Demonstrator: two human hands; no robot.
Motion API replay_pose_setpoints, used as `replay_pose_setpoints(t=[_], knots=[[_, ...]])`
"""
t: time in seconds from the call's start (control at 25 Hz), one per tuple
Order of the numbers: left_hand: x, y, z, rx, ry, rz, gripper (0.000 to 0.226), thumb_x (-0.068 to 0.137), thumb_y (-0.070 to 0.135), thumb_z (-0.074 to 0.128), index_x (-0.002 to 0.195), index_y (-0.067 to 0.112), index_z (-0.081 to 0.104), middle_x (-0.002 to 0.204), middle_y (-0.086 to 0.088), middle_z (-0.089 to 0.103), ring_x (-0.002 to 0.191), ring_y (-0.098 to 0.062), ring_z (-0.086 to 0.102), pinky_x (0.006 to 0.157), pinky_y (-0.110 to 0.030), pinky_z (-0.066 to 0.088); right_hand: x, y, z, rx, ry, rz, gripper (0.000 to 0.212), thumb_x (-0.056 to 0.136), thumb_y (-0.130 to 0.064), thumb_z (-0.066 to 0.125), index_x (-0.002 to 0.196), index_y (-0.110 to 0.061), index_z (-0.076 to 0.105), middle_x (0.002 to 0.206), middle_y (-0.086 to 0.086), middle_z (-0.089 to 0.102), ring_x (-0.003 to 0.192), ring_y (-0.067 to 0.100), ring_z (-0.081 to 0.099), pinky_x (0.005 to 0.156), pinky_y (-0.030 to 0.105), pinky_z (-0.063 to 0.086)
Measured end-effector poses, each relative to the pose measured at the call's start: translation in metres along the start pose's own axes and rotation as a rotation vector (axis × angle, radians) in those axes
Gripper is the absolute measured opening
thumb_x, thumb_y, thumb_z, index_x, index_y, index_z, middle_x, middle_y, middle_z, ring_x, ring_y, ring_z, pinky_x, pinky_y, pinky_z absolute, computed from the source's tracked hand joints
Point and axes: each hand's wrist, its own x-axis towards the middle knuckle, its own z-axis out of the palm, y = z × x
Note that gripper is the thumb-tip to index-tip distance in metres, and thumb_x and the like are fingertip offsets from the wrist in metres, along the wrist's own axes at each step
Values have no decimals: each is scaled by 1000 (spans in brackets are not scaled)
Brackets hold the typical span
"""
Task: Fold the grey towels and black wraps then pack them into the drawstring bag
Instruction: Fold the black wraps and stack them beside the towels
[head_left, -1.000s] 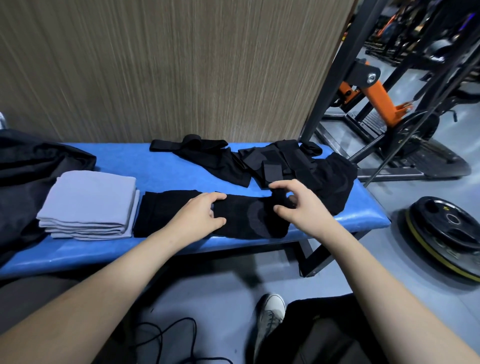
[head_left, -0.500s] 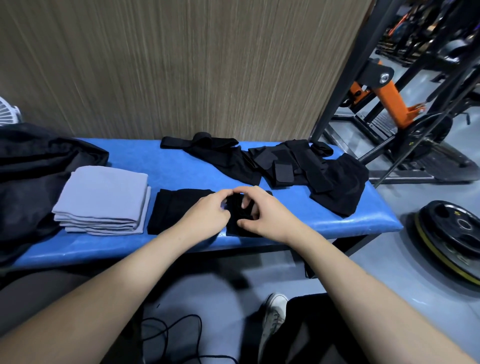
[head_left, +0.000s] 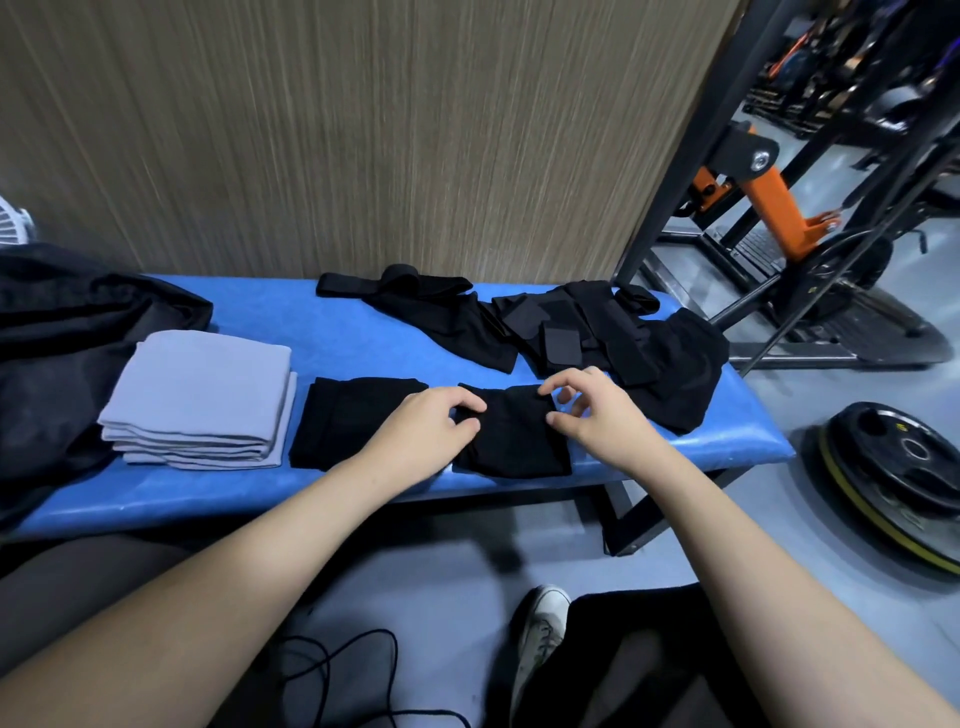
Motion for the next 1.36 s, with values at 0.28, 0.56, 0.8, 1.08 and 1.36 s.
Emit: replay_pose_setpoints(t=[0.28,0.56,0.8,1.08,1.36], knots=[[-1,10,7,30,2,0,32,80,22,76,106,33,60,89,6,61,74,-12,59,75,-31,52,-5,10,-2,75,-111,17,42,79,-9,81,113,-29,65,105,-2,52,77,12,49,76,15,43],[2,19,-4,-330,15,13,38,85,0,66,101,33,67,97,9,69,72,-3,66,78,-20,53,-11,2,-4,586,-175,100,48,82,3,74,116,-29,64,121,17,59,80,21,55,76,37,52],[-5,11,-30,-406,79,-19,38,86,0,63,107,31,68,97,19,64,80,-13,64,73,-6,46,-5,-12,1,747,-242,19,39,88,4,67,122,-16,61,85,4,57,77,17,49,68,26,40],[-22,-21,-59,-131,178,-13,37,85,12,65,106,42,67,92,4,67,64,-4,51,72,-31,48,12,-48,31,634,-185,-11,32,84,5,71,110,-12,69,83,11,42,66,23,51,66,31,50],[-47,-49,-81,155,284,-36,37,91,14,61,126,25,57,139,6,39,91,-5,49,89,-22,38,18,-93,63,478,-216,-29,34,84,-2,72,114,-18,67,90,6,47,60,24,53,56,12,40]])
